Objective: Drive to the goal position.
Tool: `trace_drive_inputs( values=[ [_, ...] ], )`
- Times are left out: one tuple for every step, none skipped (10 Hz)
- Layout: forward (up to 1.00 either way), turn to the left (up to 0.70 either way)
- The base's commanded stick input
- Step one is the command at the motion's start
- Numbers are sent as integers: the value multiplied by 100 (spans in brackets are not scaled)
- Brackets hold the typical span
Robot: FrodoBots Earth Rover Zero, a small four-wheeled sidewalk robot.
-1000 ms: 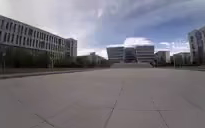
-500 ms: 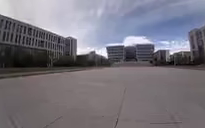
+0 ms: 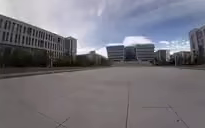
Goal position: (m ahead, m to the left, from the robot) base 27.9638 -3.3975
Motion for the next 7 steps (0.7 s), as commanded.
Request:
trace_drive_inputs(
  values=[
    [70,0],
    [70,0],
    [70,0],
    [70,0],
    [70,0],
    [70,0],
    [70,0]
  ],
)
